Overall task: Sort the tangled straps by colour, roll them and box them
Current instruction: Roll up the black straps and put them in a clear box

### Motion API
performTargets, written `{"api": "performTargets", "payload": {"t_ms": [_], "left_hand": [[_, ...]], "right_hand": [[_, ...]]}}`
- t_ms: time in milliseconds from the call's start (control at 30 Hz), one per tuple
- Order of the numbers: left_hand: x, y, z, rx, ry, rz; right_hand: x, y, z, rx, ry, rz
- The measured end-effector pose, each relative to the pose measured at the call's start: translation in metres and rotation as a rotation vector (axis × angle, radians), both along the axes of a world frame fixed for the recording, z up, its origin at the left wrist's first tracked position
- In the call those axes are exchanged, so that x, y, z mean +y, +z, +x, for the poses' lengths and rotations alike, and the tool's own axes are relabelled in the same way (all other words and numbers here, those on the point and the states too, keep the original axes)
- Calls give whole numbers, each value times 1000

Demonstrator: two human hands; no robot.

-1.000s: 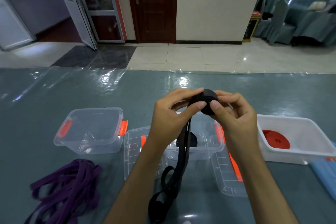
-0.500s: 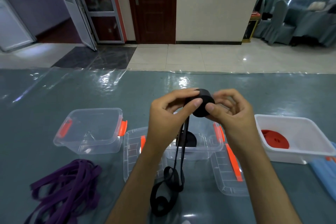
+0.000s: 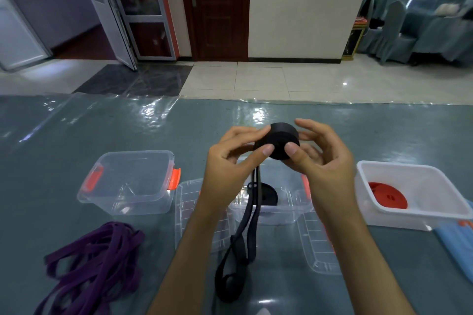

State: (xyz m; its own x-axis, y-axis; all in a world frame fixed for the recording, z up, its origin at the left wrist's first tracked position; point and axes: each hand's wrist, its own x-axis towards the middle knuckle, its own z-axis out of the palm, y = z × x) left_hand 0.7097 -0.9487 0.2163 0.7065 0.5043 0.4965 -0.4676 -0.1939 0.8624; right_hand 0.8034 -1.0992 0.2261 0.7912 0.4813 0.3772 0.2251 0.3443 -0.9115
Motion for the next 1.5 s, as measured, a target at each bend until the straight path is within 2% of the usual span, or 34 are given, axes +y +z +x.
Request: {"api": "performTargets", "payload": {"t_ms": [100, 167, 267, 400, 500, 633, 700, 800, 867, 967, 1100, 1233, 1300, 1400, 1500], "left_hand": [[5, 0, -4, -54, 83, 84], [5, 1, -4, -77, 116, 31], [5, 0, -1, -66, 105, 25], [10, 0, -2, 33, -27, 53], [10, 0, -3, 3, 27, 90], [-2, -4, -1, 2, 75, -28], [-5, -8, 3, -1, 25, -41], [-4, -7, 6, -8, -20, 24], [-5, -4, 5, -28, 12, 66], [-11, -3, 5, -67, 78, 25], [-13, -3, 8, -49, 46, 55], [-5, 9, 6, -11, 1, 113], [-4, 12, 6, -25, 19, 77], [-10, 7, 7, -45, 36, 28], [-9, 2, 5, -17, -2, 74]], "right_hand": [[2, -4, 0, 45, 106, -103], [3, -2, -1, 77, 144, -138], [6, 4, -4, 70, 68, -98], [7, 2, -4, 33, 17, -24], [4, 2, 0, 69, 59, -59], [-5, 8, 10, 35, 57, -140], [-7, 9, 9, -28, 11, -105], [-6, 6, 5, 28, 4, -3], [-7, 7, 8, 59, 50, -33], [-11, 9, 12, 46, 68, -136], [-14, 17, 11, -36, 11, -62], [-17, 15, 12, 32, 76, -45], [-18, 14, 12, 51, 109, -75], [-18, 18, 11, -15, 43, -52], [-14, 12, 9, -29, -15, 24]]}}
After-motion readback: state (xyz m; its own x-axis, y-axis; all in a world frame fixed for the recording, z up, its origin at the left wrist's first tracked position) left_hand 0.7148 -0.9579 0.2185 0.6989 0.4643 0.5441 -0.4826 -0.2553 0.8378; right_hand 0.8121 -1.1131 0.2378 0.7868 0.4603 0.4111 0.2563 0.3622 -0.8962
